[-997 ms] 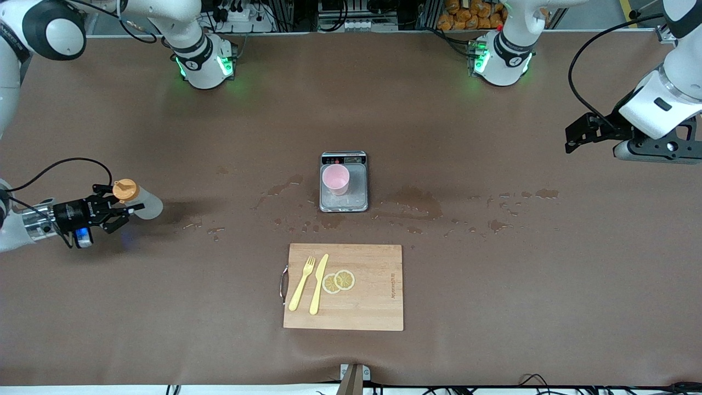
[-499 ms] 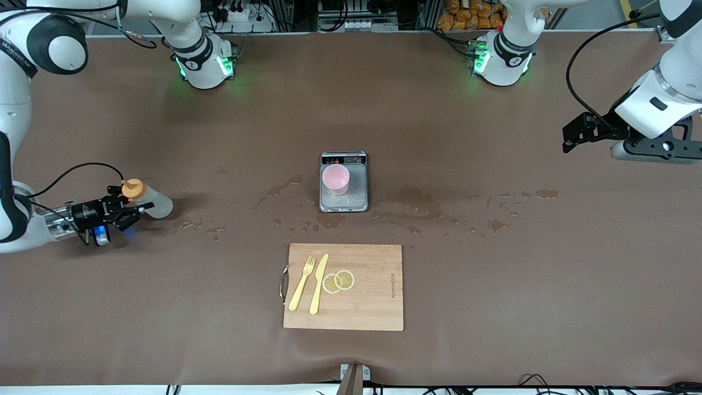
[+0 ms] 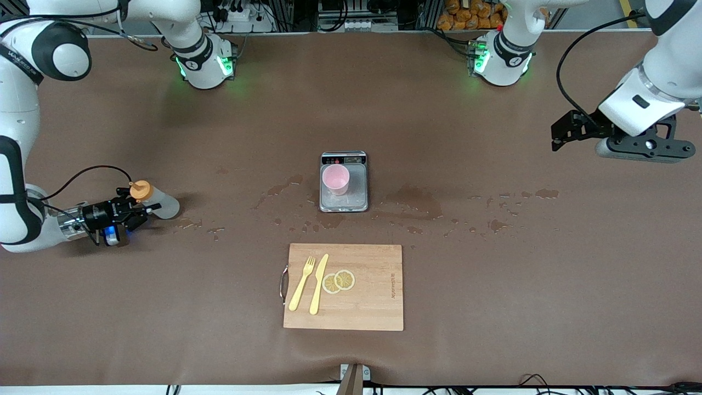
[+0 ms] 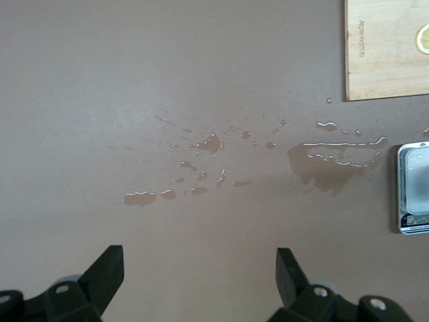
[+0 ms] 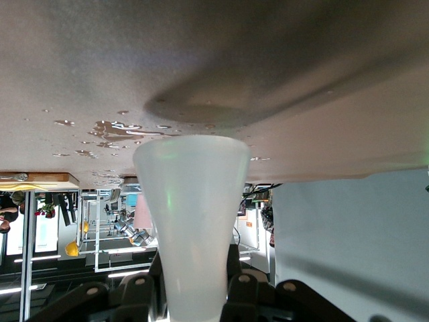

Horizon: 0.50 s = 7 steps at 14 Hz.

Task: Add sauce to pink cup with both arms
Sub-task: 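Lower the bottle upright onto the table and open the right gripper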

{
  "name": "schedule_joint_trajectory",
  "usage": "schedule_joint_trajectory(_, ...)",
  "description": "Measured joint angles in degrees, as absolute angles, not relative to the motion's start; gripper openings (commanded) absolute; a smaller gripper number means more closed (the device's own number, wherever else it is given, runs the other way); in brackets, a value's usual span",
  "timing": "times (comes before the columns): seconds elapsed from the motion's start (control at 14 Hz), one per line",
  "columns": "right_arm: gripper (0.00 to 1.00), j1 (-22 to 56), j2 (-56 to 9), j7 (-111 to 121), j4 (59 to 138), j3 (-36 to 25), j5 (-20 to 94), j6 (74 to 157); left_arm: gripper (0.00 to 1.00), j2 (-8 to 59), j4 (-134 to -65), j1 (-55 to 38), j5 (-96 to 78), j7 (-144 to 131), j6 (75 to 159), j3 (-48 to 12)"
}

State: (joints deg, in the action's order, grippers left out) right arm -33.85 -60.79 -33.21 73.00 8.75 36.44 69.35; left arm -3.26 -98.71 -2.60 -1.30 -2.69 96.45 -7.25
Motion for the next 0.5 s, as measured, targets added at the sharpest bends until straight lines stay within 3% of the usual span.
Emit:
schedule_joint_trajectory(0.28,0.92,-33.85,-60.79,-33.21,72.97,8.83,36.46,69.43,1.0,-3.27,-98.71,-2.31,-1.3,-2.9,96.26,-7.23)
schedule_joint_trajectory(0.5,0.99,-33.85,-60.79,-33.21,72.95,8.84,36.39,69.45,1.0,-3.48,-98.67,-2.3,-1.3,-2.9,96.24,-7.24)
